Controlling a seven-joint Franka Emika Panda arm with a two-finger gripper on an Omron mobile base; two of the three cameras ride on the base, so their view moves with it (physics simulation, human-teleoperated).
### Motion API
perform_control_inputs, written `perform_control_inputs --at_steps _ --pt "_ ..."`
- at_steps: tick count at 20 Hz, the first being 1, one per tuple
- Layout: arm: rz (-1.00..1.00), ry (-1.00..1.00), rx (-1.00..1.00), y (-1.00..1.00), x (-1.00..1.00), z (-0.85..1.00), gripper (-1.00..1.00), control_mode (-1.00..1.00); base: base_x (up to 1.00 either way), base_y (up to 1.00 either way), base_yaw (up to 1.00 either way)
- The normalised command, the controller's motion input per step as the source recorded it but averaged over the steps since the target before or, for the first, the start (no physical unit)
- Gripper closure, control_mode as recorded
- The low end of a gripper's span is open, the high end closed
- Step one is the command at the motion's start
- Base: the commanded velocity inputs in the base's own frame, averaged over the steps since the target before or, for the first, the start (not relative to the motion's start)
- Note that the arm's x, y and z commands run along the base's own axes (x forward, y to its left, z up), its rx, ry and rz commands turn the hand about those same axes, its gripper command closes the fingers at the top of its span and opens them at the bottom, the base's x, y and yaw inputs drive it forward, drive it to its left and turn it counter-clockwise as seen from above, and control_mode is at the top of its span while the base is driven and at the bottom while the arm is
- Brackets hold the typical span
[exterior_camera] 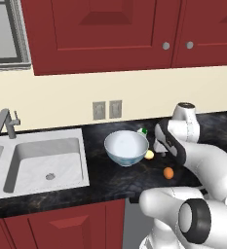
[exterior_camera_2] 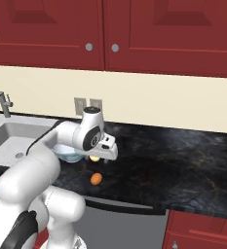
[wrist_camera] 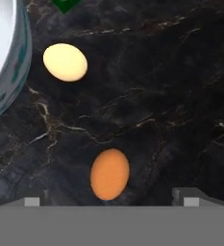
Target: Gather the eggs and milk located in the vicinity of the sink area and place them right next to the bowl.
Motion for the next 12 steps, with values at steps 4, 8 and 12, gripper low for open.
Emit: perform_control_inputs --at_steps 4,8,12 --pt "-0.09 0.1 -0.01 0.0 -0.23 -0.07 -1.0 -1.0 0.0 0.0 0.0" --pt "-0.1 0.07 0.0 0.0 -0.62 -0.11 -1.0 -1.0 0.0 0.0 0.0" --pt "-0.07 0.05 0.0 0.0 -0.29 -0.13 -1.0 -1.0 0.0 0.0 0.0"
